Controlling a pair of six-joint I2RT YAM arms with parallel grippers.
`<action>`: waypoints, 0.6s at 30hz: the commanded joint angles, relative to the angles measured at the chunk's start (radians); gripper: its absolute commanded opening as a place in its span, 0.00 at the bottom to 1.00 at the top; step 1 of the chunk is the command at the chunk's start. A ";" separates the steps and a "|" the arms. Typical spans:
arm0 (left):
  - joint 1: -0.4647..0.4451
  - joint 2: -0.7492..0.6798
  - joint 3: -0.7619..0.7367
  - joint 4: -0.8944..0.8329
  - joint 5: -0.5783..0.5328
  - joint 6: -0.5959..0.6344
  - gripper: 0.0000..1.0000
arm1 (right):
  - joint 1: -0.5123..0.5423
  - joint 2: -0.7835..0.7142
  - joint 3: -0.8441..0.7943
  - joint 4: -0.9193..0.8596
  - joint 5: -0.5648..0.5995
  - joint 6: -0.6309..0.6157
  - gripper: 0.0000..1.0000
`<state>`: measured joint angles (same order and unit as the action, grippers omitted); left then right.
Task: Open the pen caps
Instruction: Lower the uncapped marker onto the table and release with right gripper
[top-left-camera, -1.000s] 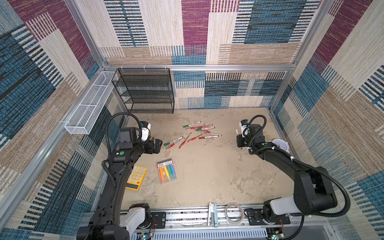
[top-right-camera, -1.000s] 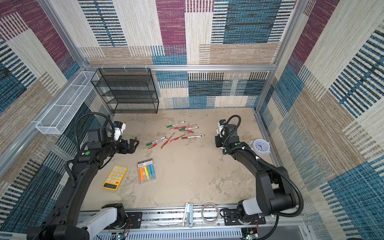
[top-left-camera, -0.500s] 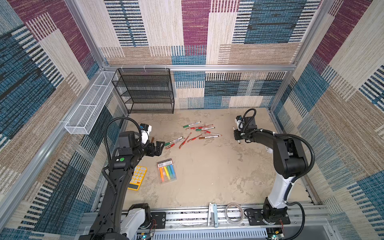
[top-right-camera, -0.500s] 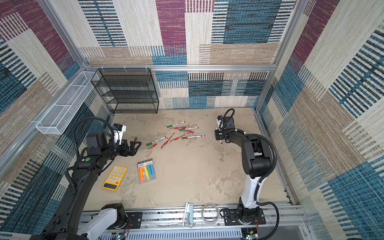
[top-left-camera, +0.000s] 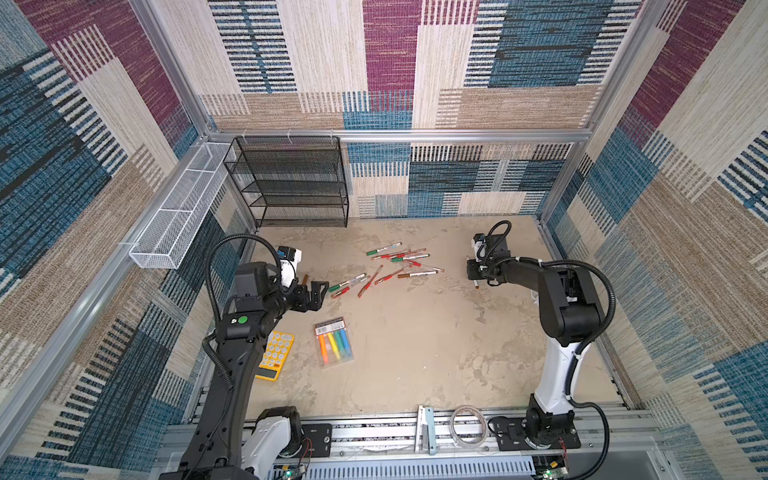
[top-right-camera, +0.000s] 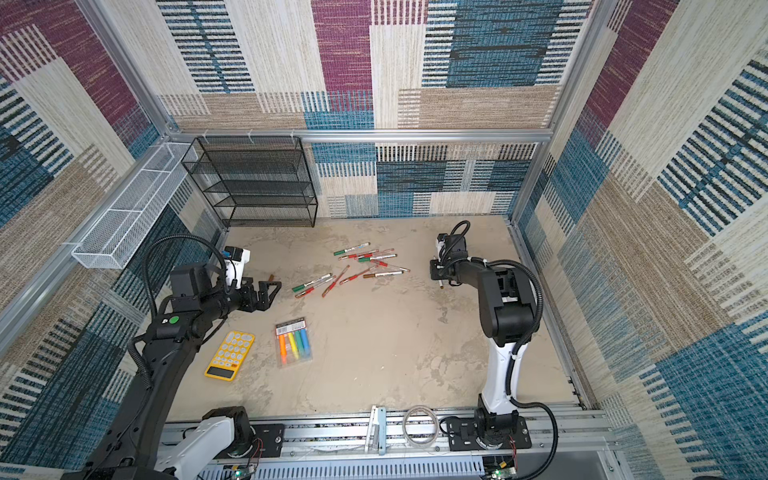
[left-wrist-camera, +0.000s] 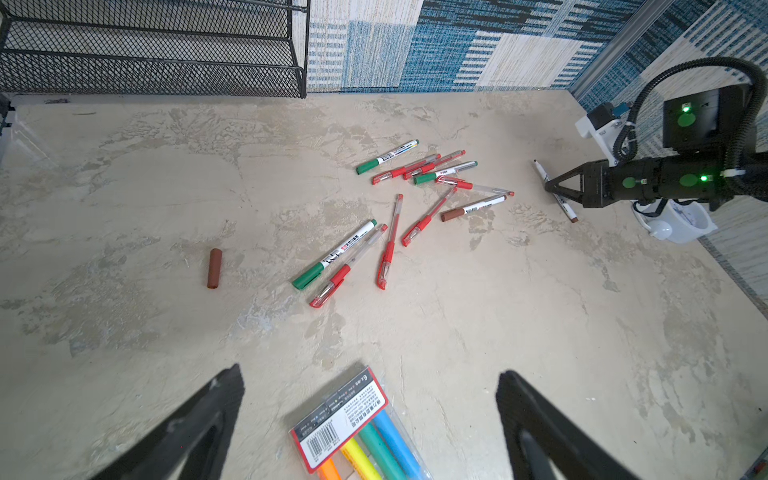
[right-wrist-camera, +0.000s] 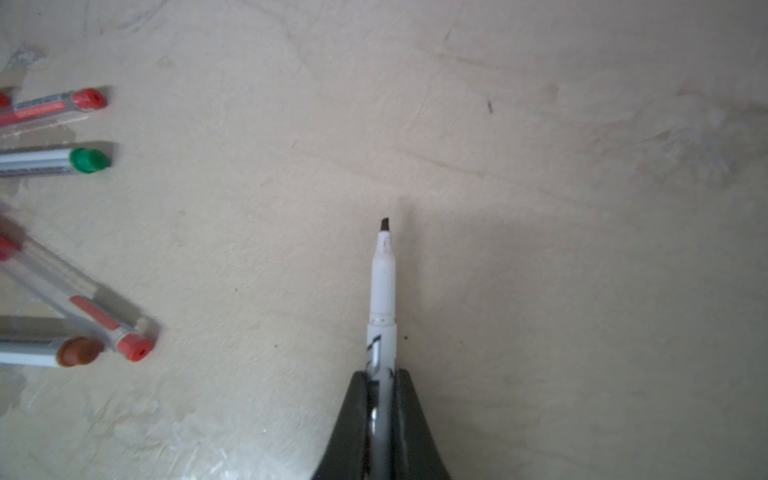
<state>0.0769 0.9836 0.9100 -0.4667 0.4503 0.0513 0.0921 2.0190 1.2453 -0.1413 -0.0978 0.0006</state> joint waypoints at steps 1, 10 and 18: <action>0.003 -0.002 0.002 0.020 0.013 -0.019 0.98 | 0.001 0.002 -0.016 0.005 0.037 0.022 0.20; 0.004 -0.004 0.005 0.015 0.021 -0.018 0.98 | 0.001 -0.093 -0.001 -0.043 0.020 0.022 0.39; 0.006 0.007 0.013 0.013 0.029 -0.024 0.97 | 0.052 -0.192 -0.015 -0.054 -0.107 0.076 0.51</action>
<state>0.0814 0.9852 0.9142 -0.4618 0.4553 0.0479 0.1242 1.8332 1.2346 -0.1902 -0.1337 0.0349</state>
